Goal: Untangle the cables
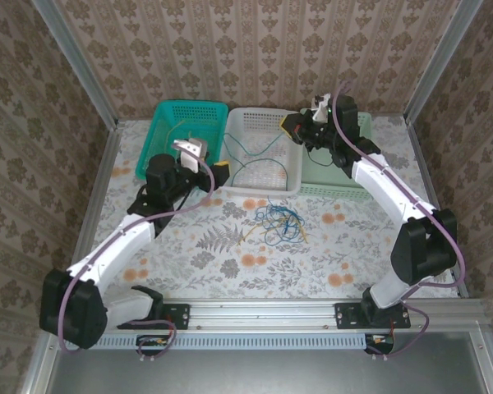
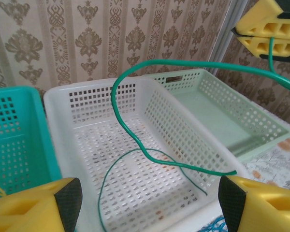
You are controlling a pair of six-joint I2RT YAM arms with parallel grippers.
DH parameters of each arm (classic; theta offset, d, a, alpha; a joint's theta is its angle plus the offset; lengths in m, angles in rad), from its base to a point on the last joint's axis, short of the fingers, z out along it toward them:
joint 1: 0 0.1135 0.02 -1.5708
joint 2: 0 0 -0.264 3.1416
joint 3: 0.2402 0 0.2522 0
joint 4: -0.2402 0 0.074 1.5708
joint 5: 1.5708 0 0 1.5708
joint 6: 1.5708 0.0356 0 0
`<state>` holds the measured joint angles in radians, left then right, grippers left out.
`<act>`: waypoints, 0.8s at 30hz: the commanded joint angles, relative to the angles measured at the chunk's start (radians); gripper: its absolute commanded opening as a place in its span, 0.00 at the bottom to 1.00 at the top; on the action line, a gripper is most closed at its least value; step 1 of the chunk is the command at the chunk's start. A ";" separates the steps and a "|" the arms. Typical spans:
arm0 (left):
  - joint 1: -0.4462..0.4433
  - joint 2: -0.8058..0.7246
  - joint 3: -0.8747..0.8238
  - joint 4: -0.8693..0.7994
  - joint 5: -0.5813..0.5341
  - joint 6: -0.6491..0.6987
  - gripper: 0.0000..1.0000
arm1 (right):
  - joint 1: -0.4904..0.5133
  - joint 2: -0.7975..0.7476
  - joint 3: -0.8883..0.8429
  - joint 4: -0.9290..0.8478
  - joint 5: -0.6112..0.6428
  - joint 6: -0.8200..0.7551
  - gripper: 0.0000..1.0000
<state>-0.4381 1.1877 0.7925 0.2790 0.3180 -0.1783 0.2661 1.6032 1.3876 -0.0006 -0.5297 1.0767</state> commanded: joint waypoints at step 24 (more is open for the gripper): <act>0.053 0.090 0.040 0.320 0.070 -0.310 0.76 | -0.007 -0.107 -0.052 0.105 -0.044 0.085 0.00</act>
<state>-0.4099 1.3022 0.8524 0.5106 0.3458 -0.4065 0.2653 1.5326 1.3460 0.1013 -0.5621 1.1706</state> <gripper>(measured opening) 0.765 0.063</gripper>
